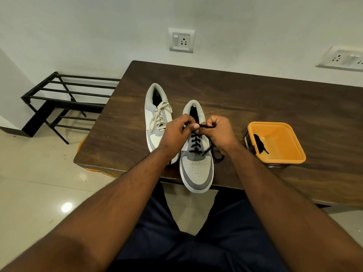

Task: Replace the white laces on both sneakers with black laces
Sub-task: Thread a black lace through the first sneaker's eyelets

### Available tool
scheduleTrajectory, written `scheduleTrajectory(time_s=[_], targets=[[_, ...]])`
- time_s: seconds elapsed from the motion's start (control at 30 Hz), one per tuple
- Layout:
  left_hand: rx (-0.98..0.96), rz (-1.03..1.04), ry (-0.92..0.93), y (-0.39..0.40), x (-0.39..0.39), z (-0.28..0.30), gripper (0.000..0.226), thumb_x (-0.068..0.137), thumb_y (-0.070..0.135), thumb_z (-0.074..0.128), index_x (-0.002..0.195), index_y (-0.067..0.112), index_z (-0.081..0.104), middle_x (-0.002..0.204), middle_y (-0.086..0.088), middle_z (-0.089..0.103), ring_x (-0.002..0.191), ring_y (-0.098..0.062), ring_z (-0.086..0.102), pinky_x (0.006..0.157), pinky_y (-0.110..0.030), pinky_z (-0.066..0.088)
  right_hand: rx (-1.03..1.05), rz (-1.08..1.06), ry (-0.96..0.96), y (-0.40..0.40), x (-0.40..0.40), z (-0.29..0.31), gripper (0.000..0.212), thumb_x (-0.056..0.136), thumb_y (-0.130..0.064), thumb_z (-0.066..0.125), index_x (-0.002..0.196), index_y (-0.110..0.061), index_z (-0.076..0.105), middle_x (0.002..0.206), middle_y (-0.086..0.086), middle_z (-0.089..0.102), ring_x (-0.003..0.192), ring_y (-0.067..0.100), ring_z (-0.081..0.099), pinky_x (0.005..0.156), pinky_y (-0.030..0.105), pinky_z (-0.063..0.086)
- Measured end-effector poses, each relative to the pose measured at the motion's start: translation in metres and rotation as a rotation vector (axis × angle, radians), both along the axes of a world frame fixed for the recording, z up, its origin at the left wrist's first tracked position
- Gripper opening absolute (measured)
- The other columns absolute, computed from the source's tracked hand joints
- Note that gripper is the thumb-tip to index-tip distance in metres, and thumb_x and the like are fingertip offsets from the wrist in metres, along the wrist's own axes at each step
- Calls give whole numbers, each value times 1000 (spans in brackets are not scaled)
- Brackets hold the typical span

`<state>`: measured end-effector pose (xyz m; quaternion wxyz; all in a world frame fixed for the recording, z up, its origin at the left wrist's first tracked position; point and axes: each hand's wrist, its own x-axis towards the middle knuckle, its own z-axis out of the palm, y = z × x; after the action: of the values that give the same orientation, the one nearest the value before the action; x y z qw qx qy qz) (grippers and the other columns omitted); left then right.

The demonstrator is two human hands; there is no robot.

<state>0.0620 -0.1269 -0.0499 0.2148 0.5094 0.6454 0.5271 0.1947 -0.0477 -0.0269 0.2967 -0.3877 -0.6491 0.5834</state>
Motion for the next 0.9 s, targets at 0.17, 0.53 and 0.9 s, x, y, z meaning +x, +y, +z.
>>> scheduleTrajectory(time_s=[0.17,0.53,0.9], targets=[[-51,80,-294,8,5,9,7,96,9,59,92,6,63,69,7,62,58,4,57,57,-13,45,-72,87,-29,6,-2,3,42,68,6,80,60,-15,44,60,4,53,58,17,55,57,29,50],[-96,-66,-494,2,2,10,14,88,5,69,100,-1,64,68,0,59,50,2,51,48,-11,40,-332,10,124,9,0,2,39,73,8,74,61,-14,45,57,2,59,54,14,61,55,27,53],[-109,264,-431,26,7,-6,27,103,34,46,82,18,52,69,1,55,60,-12,50,55,-28,42,11,64,-5,4,-7,-6,36,68,4,81,72,-15,51,72,0,59,68,13,59,67,29,53]])
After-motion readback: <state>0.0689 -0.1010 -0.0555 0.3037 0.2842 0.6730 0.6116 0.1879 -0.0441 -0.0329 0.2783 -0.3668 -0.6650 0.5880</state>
